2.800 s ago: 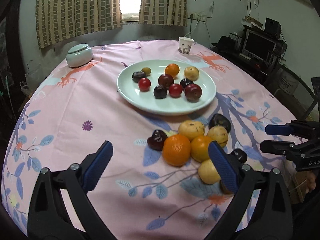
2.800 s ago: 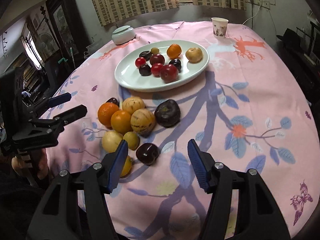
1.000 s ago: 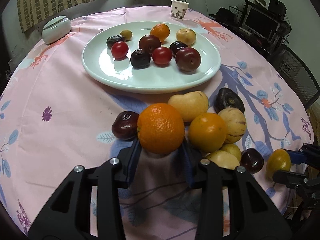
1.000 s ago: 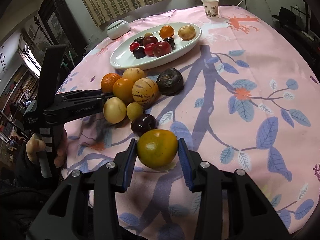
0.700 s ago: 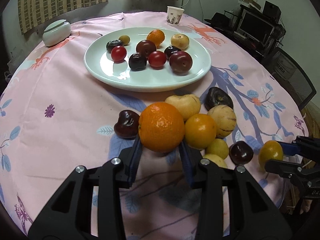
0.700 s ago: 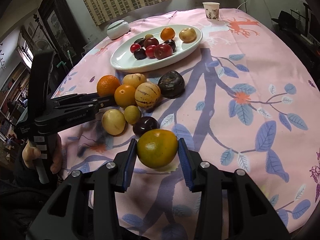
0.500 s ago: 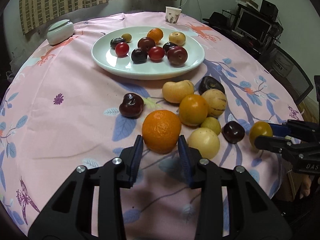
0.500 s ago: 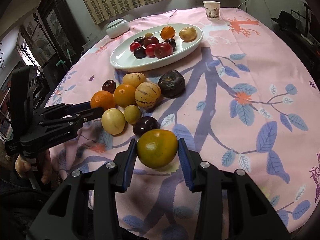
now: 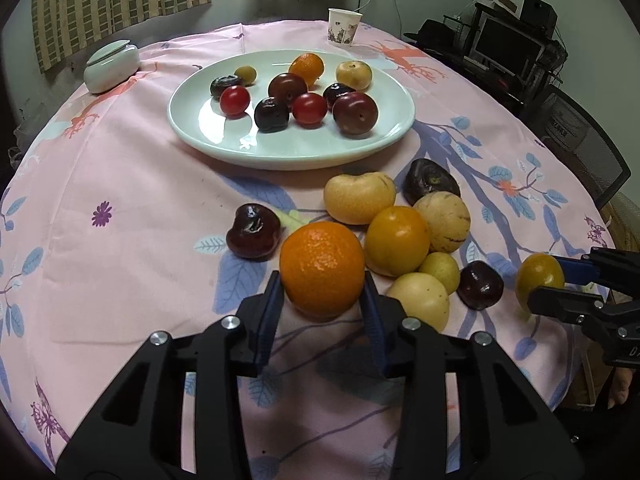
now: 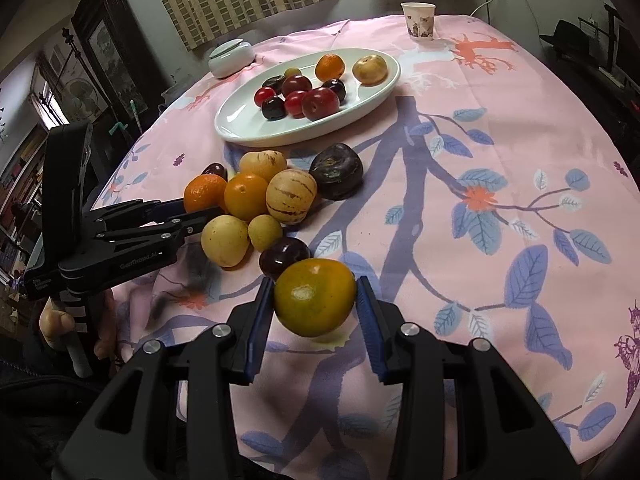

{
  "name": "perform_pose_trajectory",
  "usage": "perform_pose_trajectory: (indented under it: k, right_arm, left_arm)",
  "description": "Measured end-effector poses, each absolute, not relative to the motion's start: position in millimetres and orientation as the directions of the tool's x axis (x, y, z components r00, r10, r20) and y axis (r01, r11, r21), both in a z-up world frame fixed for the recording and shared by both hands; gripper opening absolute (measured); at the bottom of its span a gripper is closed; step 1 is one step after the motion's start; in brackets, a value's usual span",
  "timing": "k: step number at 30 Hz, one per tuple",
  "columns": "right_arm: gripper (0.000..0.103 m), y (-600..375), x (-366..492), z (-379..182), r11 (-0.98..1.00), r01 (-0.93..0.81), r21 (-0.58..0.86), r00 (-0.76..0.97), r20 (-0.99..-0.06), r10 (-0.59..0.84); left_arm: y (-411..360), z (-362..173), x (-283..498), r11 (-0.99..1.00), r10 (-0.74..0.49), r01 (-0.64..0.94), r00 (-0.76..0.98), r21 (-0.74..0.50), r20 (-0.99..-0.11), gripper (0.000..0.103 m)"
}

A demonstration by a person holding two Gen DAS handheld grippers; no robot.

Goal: Organize fruits
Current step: 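Grasp a green-orange citrus with the right tool while the left tool grasps a tangerine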

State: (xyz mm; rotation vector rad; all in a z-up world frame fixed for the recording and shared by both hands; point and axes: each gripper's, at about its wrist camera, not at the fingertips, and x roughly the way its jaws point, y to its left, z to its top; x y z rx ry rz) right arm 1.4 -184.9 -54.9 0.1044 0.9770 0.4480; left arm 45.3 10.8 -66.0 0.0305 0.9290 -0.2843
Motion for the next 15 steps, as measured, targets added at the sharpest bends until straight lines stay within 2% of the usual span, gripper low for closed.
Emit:
perform_pose_trajectory:
  k: [15]
  right_arm:
    - [0.042,-163.5,8.9,-42.4,0.881,-0.392,0.266,0.466,-0.768,0.439]
  left_arm:
    - [30.0,-40.2,24.8,0.968,-0.23,0.222,0.601,-0.116,-0.766,0.039]
